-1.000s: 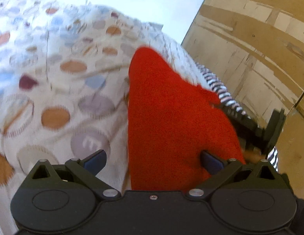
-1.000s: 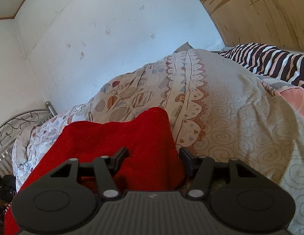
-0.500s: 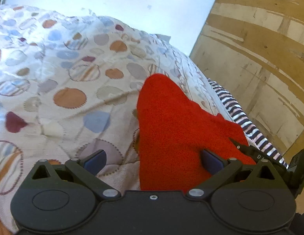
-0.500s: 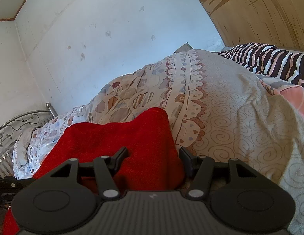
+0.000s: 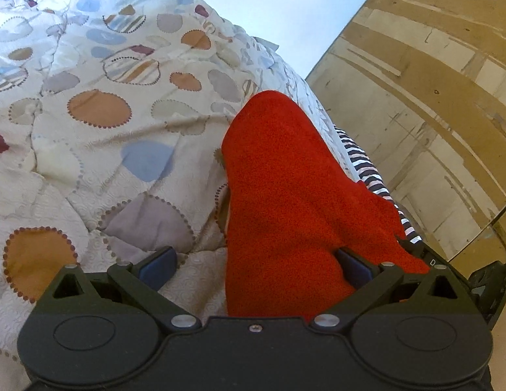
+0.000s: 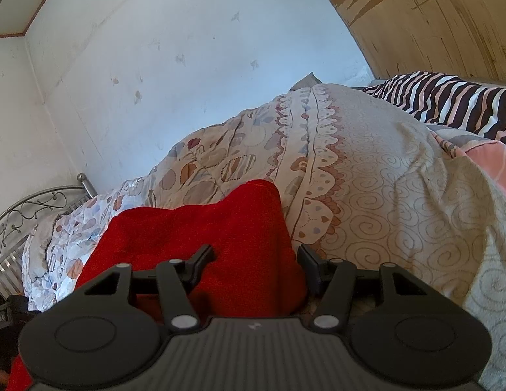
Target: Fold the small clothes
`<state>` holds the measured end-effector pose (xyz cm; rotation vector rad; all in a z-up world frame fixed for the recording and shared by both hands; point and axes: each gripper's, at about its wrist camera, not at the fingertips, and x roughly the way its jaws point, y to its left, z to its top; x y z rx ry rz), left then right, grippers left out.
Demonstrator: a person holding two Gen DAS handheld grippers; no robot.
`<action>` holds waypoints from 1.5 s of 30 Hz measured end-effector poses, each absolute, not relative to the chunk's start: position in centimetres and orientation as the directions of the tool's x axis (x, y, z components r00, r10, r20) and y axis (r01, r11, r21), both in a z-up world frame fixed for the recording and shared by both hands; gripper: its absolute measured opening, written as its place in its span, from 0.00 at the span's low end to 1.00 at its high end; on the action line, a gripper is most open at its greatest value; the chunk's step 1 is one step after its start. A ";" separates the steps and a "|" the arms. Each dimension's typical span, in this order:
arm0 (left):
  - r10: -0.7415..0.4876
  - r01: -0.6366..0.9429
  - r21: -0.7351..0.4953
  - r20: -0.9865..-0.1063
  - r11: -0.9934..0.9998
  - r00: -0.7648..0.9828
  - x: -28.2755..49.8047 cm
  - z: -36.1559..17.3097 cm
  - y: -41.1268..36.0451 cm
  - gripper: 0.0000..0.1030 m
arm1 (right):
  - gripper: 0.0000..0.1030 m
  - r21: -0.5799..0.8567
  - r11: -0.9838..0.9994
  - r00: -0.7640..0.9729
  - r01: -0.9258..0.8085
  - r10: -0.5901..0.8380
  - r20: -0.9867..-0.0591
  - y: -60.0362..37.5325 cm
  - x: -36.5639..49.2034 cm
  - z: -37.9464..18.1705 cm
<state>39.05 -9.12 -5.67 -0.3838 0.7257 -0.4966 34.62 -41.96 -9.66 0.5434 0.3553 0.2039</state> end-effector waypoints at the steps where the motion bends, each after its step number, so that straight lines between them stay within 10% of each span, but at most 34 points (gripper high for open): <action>1: -0.554 0.296 -0.495 -0.531 0.817 0.641 39.1 -5.7 -9.1 1.00 | 0.53 0.532 0.841 0.921 -0.098 0.280 -0.273 -41.9 34.6 -9.6; 10: -0.529 0.328 -0.426 -0.554 0.843 0.643 39.0 -5.1 -10.0 0.98 | 0.50 0.494 0.865 0.926 -0.091 0.256 -0.276 -41.4 34.5 -9.4; 15: -0.624 0.372 -0.515 -0.511 0.773 0.591 39.3 -4.8 -10.0 0.64 | 0.48 0.495 0.864 0.927 -0.087 0.252 -0.277 -41.4 34.5 -9.4; 24: -0.582 0.383 -0.451 -0.488 0.806 0.650 37.1 -2.1 -10.7 0.41 | 0.34 0.458 0.885 0.950 -0.087 0.213 -0.230 -39.4 32.0 -5.6; 36: -0.477 0.344 -0.366 -0.385 0.865 0.790 33.8 5.4 -6.2 0.36 | 0.33 0.481 0.841 0.943 -0.249 0.323 -0.076 -32.6 33.9 0.9; 45: -0.283 0.151 -0.326 -0.406 0.933 0.869 34.8 6.7 2.2 0.36 | 0.33 0.492 0.805 0.869 -0.332 0.464 -0.172 -23.0 41.5 1.1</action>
